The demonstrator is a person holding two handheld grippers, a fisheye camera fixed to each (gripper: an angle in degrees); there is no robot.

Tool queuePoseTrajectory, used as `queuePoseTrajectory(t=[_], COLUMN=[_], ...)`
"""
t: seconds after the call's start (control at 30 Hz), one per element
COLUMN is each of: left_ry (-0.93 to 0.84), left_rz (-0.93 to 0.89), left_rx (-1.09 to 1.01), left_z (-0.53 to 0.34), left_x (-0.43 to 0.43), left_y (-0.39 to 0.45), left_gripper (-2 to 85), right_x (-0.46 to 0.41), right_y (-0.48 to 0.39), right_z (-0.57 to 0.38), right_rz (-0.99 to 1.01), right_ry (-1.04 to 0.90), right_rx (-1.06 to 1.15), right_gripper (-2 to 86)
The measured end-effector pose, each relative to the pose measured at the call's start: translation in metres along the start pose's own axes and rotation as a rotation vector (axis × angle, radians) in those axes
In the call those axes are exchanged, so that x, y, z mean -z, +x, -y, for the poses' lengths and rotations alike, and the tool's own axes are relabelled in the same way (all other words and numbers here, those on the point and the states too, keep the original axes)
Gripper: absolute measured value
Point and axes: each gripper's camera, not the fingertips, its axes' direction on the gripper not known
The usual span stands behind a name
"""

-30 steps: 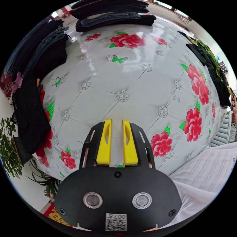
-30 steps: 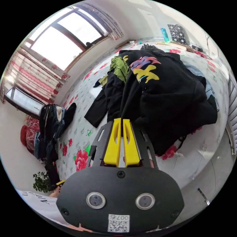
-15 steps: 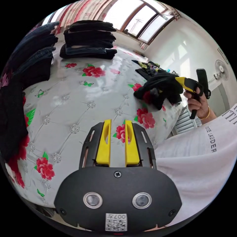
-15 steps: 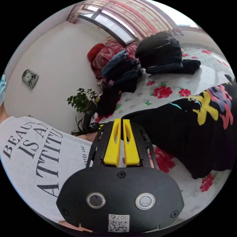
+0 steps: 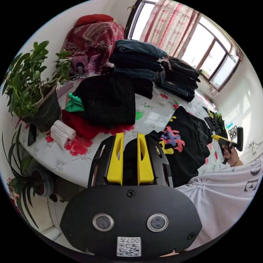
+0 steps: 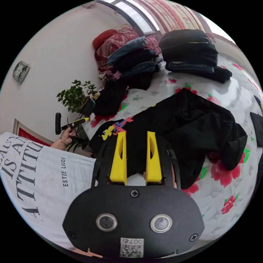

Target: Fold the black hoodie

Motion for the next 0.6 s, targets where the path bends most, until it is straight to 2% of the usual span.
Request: queuePoseTrajectory(t=[0.13,0.2,0.3,0.37,0.4,0.47,0.53,0.6], left_ry=[-0.074,-0.150,-0.261,-0.350,-0.384,-0.418,-0.434,-0.446], left_rz=[-0.072,-0.206,-0.321,-0.311,-0.228,-0.182,-0.202,-0.279], left_rx=[-0.285,-0.429,-0.539,-0.608,-0.620,-0.670,-0.683,-0.567], left_z=[-0.008,-0.022,-0.047,-0.064,-0.070,-0.069,-0.063,-0.053], left_x=[0.013,0.008,-0.007,-0.021,-0.030,-0.033,-0.027,-0.013], left_y=[0.049,0.093,0.145,0.173,0.184,0.190,0.185,0.166], left_gripper=[9.9,10.9,11.8,11.4,10.9,9.5,7.2,2.6], right_x=[0.019,0.019,0.001,-0.029,-0.039,-0.079,-0.066,-0.045], right_y=[0.033,0.037,0.050,0.073,0.080,0.101,0.099,0.105], right_z=[0.006,0.023,0.055,0.069,0.070,0.060,0.047,0.034], right_rz=[-0.174,-0.245,-0.303,-0.325,-0.309,-0.250,-0.246,-0.177], right_ry=[0.031,0.025,-0.032,-0.131,-0.172,-0.358,-0.274,-0.225], right_rx=[-0.075,-0.049,-0.033,-0.094,-0.115,-0.195,-0.208,-0.288], right_gripper=[6.9,7.0,6.7,6.0,5.7,4.4,2.7,1.4])
